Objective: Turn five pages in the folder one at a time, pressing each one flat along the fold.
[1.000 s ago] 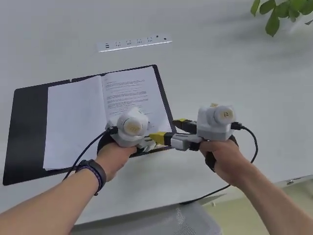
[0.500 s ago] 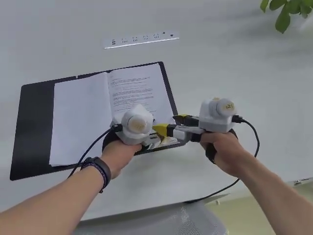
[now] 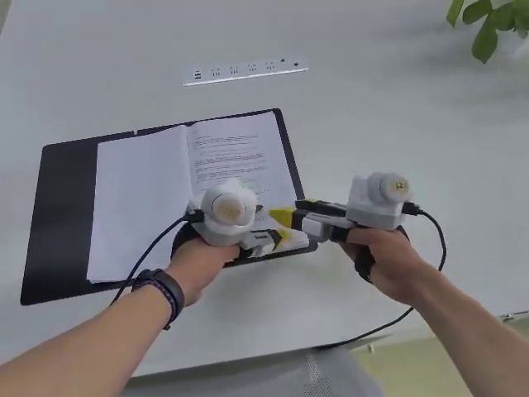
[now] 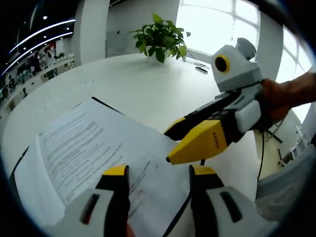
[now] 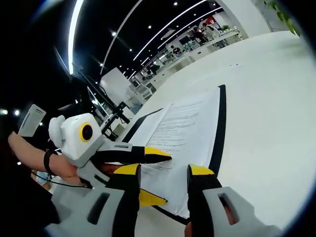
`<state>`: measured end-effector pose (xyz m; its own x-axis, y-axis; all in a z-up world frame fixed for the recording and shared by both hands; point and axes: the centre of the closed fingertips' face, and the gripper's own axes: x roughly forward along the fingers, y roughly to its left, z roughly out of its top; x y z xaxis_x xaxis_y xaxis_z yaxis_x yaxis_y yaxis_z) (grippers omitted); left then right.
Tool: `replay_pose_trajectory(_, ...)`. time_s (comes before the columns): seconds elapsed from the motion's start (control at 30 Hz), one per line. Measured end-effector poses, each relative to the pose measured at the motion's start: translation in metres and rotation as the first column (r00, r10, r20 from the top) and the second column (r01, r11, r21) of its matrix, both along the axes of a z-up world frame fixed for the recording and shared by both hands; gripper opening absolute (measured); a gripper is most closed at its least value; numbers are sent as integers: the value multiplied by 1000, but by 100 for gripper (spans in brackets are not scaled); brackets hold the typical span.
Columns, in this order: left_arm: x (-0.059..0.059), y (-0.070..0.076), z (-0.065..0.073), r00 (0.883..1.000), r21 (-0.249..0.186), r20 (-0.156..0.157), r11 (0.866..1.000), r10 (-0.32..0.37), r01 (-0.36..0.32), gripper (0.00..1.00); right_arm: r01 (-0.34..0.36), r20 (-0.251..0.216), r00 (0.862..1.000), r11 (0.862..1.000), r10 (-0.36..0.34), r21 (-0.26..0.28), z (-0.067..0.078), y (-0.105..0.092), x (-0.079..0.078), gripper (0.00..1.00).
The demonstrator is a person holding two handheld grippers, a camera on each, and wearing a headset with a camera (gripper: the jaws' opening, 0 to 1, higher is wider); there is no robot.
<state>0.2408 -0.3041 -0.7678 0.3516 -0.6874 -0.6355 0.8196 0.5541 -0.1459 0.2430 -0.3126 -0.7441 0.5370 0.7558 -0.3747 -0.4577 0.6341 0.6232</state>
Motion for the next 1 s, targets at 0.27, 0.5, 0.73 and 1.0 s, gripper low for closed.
replay_pose_trajectory(0.27, -6, 24, 10, 999, -22, -8, 999, 46, -46, 54, 6, -16, 1000, 1000, -6, 27, -3, 2, -13, 20)
replay_pose_trajectory(0.5, -7, 36, 20, 999, -26, 9, 998, 52, -52, 59, 30, -11, 1000, 999, -29, 42, 1, 4, -12, 6)
replay_pose_trajectory(0.73, -3, 50, 33, 997, -42, 36, 997, 70, -68, 61, 46, -5, 999, 998, -46, 40, 5, 3, -9, 0)
replay_pose_trajectory(1.0, -5, 66, 43, 995, -58, 53, 995, 86, -83, 63, 56, 0, 998, 998, -56, 37, 13, 7, -10, 0)
